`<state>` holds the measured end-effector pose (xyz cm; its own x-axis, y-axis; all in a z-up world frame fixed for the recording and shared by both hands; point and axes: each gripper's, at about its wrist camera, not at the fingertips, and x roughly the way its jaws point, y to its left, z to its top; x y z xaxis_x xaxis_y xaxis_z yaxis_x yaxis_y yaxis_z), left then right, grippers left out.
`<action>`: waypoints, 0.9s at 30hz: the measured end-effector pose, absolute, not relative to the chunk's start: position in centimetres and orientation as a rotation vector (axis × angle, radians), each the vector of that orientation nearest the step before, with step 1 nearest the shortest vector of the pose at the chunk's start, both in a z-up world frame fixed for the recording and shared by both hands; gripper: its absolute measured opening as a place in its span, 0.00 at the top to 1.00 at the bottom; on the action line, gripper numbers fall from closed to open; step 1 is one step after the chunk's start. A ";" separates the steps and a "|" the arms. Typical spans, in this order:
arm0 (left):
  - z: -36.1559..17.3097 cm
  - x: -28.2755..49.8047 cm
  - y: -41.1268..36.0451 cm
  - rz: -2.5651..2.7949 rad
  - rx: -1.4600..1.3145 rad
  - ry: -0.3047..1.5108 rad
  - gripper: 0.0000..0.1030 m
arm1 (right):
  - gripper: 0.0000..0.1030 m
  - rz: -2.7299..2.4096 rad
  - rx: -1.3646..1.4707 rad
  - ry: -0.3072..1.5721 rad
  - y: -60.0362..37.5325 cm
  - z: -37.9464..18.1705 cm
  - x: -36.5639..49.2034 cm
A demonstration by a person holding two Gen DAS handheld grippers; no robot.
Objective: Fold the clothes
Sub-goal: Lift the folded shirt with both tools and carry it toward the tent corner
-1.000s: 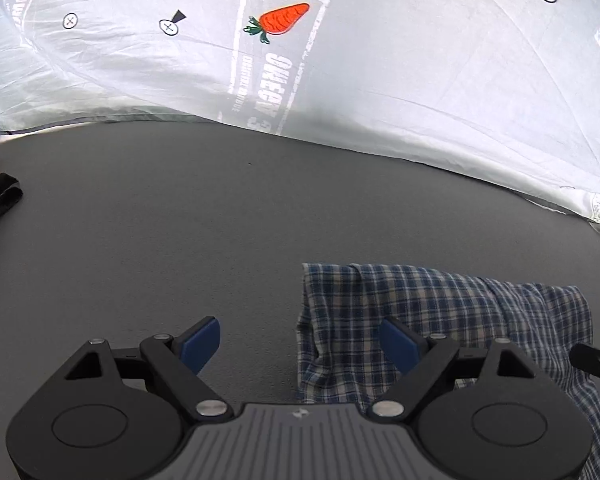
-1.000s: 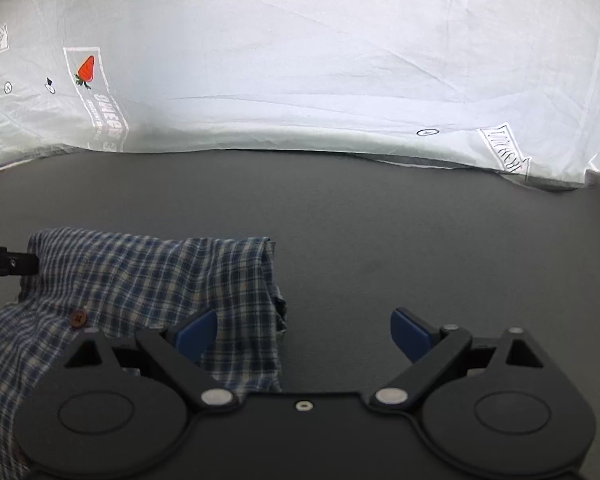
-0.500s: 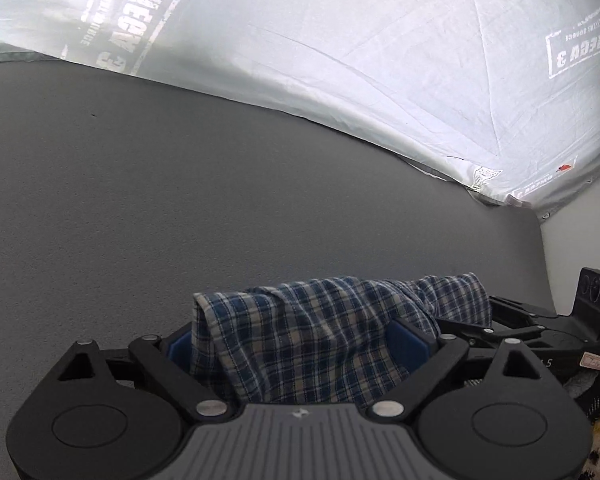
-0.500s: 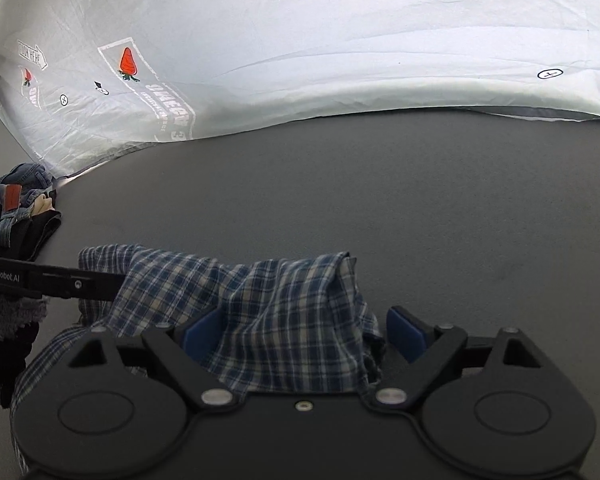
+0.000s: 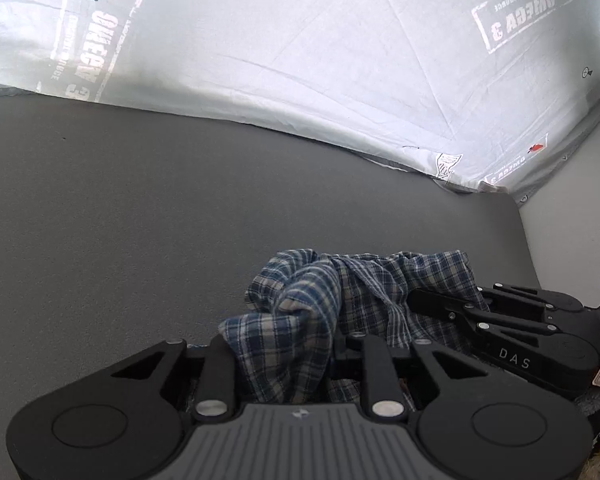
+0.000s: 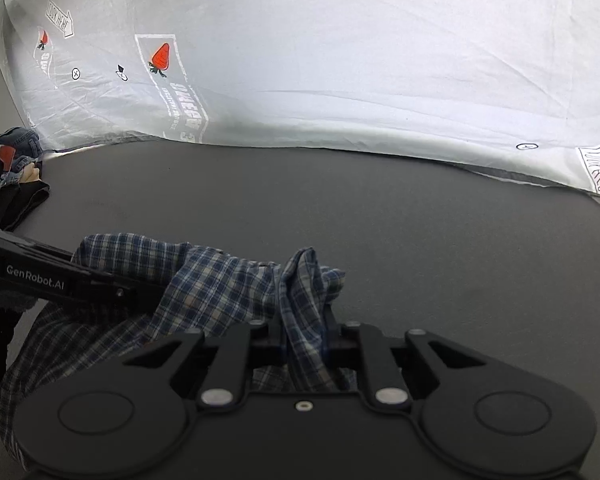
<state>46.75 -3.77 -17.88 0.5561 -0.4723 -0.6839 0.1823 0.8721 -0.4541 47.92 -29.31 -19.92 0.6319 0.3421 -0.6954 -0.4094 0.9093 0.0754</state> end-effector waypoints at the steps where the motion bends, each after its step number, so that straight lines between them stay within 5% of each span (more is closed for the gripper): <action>1: -16.6 45.5 -4.0 -0.389 -0.354 0.866 0.78 | 0.87 0.415 -0.106 0.747 -29.0 -19.0 46.8; 13: -5.2 35.8 -8.8 -0.551 -0.417 0.578 0.81 | 0.88 0.174 -0.023 0.450 -33.3 -5.9 34.4; 27: -1.1 32.9 -34.1 -0.683 -0.373 0.535 0.81 | 0.88 0.002 0.103 0.309 -57.3 -2.5 28.9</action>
